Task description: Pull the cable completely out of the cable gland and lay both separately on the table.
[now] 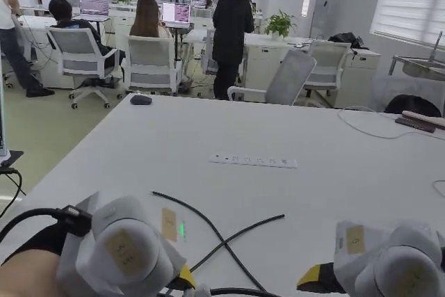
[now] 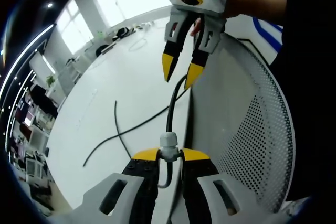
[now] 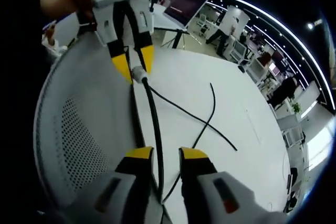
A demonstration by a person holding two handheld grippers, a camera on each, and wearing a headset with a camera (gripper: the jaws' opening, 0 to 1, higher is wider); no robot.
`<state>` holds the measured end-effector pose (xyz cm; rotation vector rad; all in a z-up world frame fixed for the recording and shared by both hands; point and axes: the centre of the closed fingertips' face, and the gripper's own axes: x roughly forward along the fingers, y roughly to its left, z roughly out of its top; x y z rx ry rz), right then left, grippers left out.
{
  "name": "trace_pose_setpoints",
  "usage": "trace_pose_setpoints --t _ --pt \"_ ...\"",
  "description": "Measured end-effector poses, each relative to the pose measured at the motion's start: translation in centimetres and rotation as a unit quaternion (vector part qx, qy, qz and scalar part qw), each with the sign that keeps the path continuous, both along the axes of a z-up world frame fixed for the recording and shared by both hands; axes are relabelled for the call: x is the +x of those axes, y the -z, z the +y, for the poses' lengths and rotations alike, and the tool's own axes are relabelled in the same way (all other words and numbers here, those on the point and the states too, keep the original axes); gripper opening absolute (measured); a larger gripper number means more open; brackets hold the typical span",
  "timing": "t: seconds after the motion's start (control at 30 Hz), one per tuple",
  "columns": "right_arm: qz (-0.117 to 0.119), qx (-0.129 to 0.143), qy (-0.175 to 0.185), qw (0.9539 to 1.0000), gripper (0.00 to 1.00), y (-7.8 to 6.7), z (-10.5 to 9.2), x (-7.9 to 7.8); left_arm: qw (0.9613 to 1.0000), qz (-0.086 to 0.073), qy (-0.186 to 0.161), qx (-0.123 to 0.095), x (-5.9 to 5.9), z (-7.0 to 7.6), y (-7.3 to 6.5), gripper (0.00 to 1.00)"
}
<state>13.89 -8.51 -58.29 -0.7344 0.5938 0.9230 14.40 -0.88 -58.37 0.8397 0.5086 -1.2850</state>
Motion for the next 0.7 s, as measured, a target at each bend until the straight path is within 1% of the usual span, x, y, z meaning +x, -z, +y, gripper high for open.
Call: trace_pose_setpoints --t 0.03,0.07,0.1,0.17,0.23,0.33,0.43,0.47,0.5,0.53,0.63,0.7 --pt "-0.011 0.011 -0.012 0.9998 0.17 -0.6 1.3 -0.1 1.0 0.0 0.002 -0.001 -0.1 -0.1 0.0 0.16" --pt "-0.018 0.019 -0.019 0.9995 0.16 -0.9 2.2 -0.1 1.0 0.001 0.004 -0.001 -0.2 -0.2 0.0 0.16" --pt "-0.024 0.03 -0.036 0.9986 0.15 -1.3 3.5 -0.4 1.0 0.002 0.005 -0.001 -0.2 -0.3 0.0 0.16" --pt "-0.025 0.035 -0.048 0.9979 0.13 -1.3 4.7 -0.8 1.0 0.001 0.008 -0.001 -0.4 -0.4 0.0 0.16" --pt "-0.026 0.028 -0.053 0.9979 0.12 -0.9 5.4 -0.9 0.9999 0.001 0.01 -0.003 -0.6 -0.6 -0.1 0.16" --pt "-0.02 0.014 -0.062 0.9978 0.14 -0.3 5.7 -1.1 0.9999 0.002 0.017 0.0 -1.0 -0.8 0.0 0.16" --pt "-0.027 0.004 -0.07 0.9972 0.11 -0.3 5.7 -1.1 0.9997 0.001 0.024 -0.001 -1.4 -1.0 0.0 0.16" --pt "-0.033 -0.003 -0.074 0.9967 0.08 -0.3 5.6 -1.0 0.9997 0.001 0.025 -0.001 -1.4 -1.1 -0.1 0.16" --pt "-0.045 -0.017 -0.083 0.9954 0.04 -0.3 5.3 -0.9 0.9996 0.0 0.026 0.0 -1.4 -1.1 0.0 0.16" --pt "-0.039 -0.013 -0.084 0.9956 0.03 -0.2 5.3 -1.1 0.9996 -0.004 0.028 -0.001 -1.3 -1.2 -0.1 0.16" --pt "-0.035 -0.009 -0.081 0.9961 0.03 -0.1 5.0 -1.1 0.9996 -0.001 0.029 -0.005 -1.3 -1.3 -0.2 0.16" --pt "-0.033 -0.001 -0.079 0.9964 0.03 -0.3 4.7 -1.2 0.9995 0.002 0.03 -0.013 -1.4 -1.5 -0.4 0.16"
